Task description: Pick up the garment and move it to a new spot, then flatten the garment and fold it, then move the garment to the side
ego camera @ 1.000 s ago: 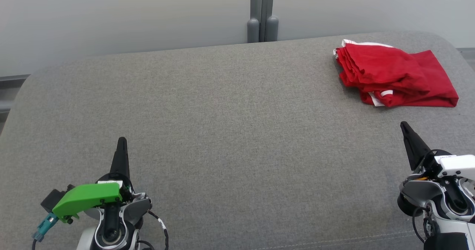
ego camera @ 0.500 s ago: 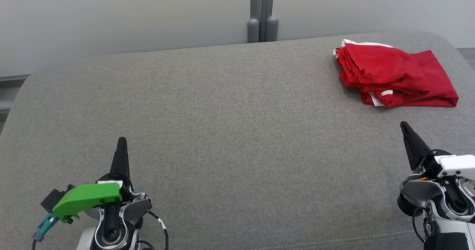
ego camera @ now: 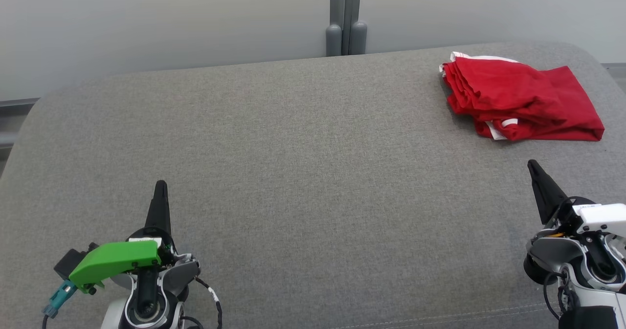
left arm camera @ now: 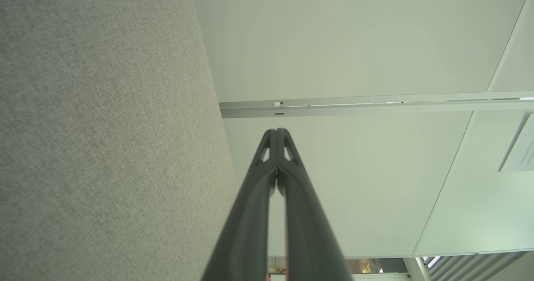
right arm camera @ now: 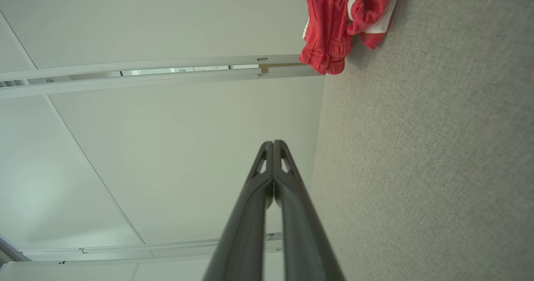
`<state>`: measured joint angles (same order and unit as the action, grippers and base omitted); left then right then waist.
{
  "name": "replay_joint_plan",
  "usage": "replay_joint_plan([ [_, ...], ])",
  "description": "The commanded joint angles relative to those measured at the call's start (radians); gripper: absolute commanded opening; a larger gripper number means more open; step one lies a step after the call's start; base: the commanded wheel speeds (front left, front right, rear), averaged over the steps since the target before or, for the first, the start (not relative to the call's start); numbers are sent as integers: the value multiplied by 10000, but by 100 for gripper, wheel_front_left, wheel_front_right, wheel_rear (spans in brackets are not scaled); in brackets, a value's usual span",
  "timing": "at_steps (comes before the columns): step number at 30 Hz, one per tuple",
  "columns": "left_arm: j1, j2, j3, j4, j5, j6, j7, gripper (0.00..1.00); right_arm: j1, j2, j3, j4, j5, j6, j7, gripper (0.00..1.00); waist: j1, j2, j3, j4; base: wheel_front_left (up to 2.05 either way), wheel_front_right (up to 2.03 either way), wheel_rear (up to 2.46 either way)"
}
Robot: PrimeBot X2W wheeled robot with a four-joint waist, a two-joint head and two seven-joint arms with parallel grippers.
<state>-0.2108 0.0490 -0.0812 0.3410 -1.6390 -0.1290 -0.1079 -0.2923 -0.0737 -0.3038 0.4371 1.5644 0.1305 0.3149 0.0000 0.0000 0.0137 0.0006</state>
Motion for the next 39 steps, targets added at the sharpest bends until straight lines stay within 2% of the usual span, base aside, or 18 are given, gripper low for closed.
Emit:
replay_joint_plan([
  [1, -114, 13, -2, 20, -57, -53, 0, 0, -57, -39, 12, 13, 38, 4, -35, 0, 0, 0, 0, 0, 0, 0, 0],
  [39, -114, 13, -1, 18, -58, -53, -2, 0, -54, -43, 21, 13, 47, 4, -38, 0, 0, 0, 0, 0, 0, 0, 0],
])
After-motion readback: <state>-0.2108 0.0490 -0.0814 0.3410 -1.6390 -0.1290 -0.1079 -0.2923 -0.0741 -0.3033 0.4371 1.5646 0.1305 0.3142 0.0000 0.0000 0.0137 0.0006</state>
